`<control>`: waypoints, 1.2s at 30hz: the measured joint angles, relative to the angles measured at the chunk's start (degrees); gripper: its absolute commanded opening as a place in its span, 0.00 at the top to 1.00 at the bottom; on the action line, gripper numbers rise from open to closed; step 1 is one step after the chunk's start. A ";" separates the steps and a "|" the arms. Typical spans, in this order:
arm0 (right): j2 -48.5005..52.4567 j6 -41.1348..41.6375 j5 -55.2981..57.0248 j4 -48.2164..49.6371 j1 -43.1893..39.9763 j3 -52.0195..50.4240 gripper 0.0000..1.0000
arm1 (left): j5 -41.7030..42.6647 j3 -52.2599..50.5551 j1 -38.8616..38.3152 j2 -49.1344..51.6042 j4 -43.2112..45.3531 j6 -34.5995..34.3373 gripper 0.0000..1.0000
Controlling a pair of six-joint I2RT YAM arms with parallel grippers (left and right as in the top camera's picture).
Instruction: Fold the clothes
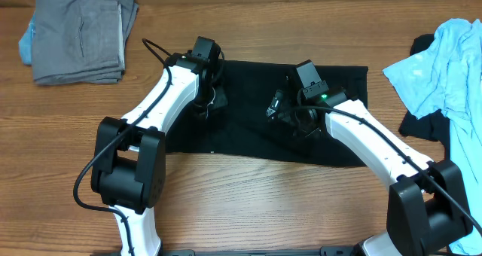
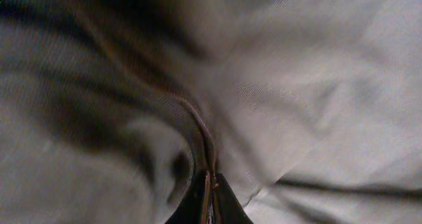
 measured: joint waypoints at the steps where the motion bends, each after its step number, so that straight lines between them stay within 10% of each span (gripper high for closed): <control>1: 0.00 0.02 -0.02 0.02 0.00 0.02 0.00 | 0.00 -0.02 0.00 0.00 1.09 0.00 0.96; 7: 0.00 0.02 0.00 -0.22 0.00 0.02 0.00 | 0.48 -0.09 0.00 0.00 7.39 0.00 0.94; 12: 0.00 0.02 0.00 -0.13 0.00 0.02 0.00 | 0.70 -0.09 0.00 0.00 10.34 0.28 0.01; 25: 0.00 -0.02 1.86 1.57 -1.79 0.09 0.00 | 0.52 5.84 1.90 0.04 11.43 4.24 0.00; 36: 0.11 -10.34 -12.63 1.42 -20.92 6.88 0.00 | -1.51 12.26 2.91 0.11 12.11 1.36 0.03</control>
